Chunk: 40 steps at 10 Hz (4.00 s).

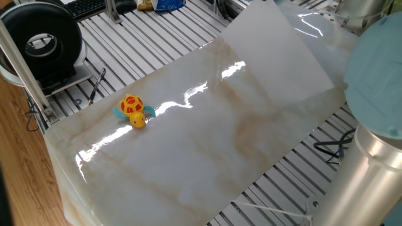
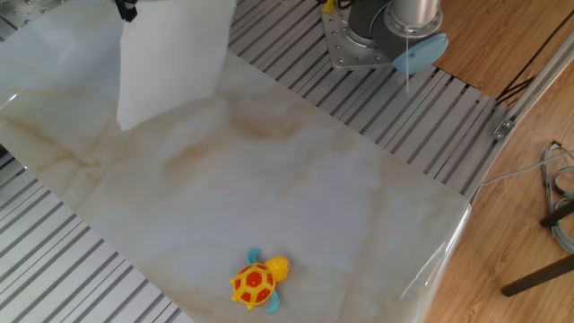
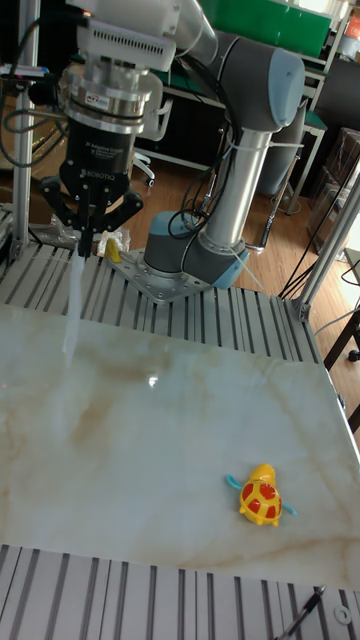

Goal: Flip over and spread out the paper that is laid flat on the table

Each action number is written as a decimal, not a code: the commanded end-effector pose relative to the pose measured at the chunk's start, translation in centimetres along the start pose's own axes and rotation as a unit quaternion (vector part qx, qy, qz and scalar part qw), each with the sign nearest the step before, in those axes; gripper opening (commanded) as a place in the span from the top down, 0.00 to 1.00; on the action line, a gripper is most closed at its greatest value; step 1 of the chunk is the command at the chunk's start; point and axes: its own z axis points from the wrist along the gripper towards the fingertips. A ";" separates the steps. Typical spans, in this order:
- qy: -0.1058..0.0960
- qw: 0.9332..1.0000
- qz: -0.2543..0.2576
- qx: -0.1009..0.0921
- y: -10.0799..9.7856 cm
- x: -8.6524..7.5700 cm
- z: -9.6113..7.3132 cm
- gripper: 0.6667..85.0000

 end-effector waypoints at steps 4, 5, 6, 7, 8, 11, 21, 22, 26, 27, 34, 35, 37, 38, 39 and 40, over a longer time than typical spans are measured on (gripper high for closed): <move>-0.015 1.000 -0.011 0.015 0.8 -1.6 -0.5 1.00; -0.014 1.000 -0.006 0.016 1.8 -2.1 -0.6 1.00; -0.014 1.000 -0.004 0.014 2.9 -2.8 -0.9 1.00; -0.014 1.000 -0.002 0.014 3.2 -3.1 -1.2 1.00; -0.014 1.000 -0.006 0.014 3.0 -2.9 -1.4 1.00; -0.025 1.000 -0.015 0.008 3.1 -3.3 -1.6 1.00; -0.018 0.998 -0.055 0.025 2.1 -3.0 -1.7 1.00; -0.020 0.997 -0.064 0.026 2.0 -3.2 -1.7 1.00; -0.022 0.992 -0.107 0.066 -1.1 -3.0 -1.4 1.00; -0.022 0.991 -0.112 0.067 -1.5 -2.8 -1.5 1.00; -0.039 0.992 -0.100 0.067 -1.2 -4.6 -0.5 1.00; -0.044 0.993 -0.091 0.053 -0.4 -4.9 -0.3 1.00; -0.054 0.996 -0.068 0.027 1.2 -5.6 0.3 1.00; -0.059 0.996 -0.067 0.026 1.3 -6.0 0.6 1.00; -0.065 0.995 -0.066 0.021 1.5 -6.4 0.8 1.00; -0.071 0.995 -0.064 0.015 1.9 -6.8 0.9 1.00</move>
